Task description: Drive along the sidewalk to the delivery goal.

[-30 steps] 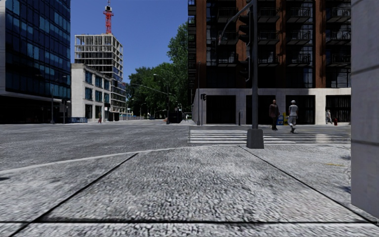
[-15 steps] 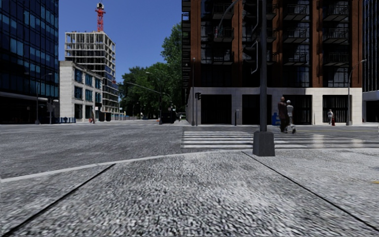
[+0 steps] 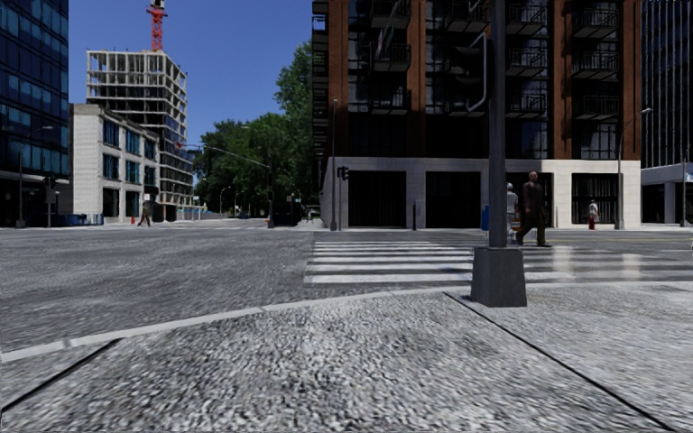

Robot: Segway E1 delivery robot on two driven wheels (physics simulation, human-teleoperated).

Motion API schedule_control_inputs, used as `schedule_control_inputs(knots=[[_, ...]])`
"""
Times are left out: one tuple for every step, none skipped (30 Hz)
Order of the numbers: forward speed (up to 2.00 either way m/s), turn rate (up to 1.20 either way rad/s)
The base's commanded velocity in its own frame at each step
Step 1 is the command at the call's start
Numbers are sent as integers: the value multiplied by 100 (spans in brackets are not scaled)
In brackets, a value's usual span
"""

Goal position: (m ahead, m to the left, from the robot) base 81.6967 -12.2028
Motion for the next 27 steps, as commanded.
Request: schedule_control_inputs(knots=[[200, -27], [200, -27], [200, -27], [200, -27], [200, -27], [200, -27], [200, -27], [200, -27], [200, -27], [200, -27], [200, -27], [200, -27], [200, -27], [200, -27], [200, -27], [200, -27], [200, -27], [200, -27], [200, -27], [200, -27], [200, -27], [200, -27], [200, -27], [200, -27], [200, -27], [200, -27], [200, -27]])
